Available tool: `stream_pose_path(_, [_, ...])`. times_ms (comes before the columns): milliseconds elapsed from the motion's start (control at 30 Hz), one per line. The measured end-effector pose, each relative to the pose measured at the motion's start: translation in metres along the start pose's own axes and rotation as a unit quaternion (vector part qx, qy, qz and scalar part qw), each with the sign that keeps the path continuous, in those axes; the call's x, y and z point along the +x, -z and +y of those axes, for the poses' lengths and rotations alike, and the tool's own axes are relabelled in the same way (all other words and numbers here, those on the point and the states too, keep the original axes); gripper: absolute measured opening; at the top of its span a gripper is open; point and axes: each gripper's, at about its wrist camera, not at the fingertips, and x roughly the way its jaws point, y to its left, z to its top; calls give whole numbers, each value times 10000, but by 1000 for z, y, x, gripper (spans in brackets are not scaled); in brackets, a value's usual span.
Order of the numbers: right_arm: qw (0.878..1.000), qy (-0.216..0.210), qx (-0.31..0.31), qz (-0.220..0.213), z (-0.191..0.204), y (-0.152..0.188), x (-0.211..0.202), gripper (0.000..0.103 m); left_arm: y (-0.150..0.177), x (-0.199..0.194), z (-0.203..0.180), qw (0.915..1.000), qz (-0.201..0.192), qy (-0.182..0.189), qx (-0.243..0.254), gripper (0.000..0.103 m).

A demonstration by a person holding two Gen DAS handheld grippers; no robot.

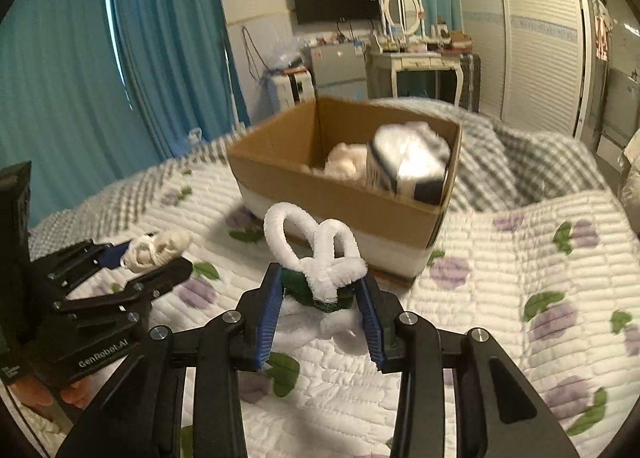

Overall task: Organize soft objects
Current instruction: 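Carry the toy and mask over the box and release both inside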

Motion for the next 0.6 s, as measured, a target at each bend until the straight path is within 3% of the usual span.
stream_pose_path(300, [9975, -156, -206, -654, -6, -57, -55, 37, -64, -45, -15, 9981, -605, -14, 132, 48])
stream_pose_path(467, [9934, -205, -342, -1077, -16, -106, -68, 37, -108, -36, -21, 9965, -802, -70, 233, 48])
stream_pose_path(600, [9914, -279, -359, -1230, -25, -144, -57, 37, -143, -8, -28, 9945, -962, -161, 377, 48])
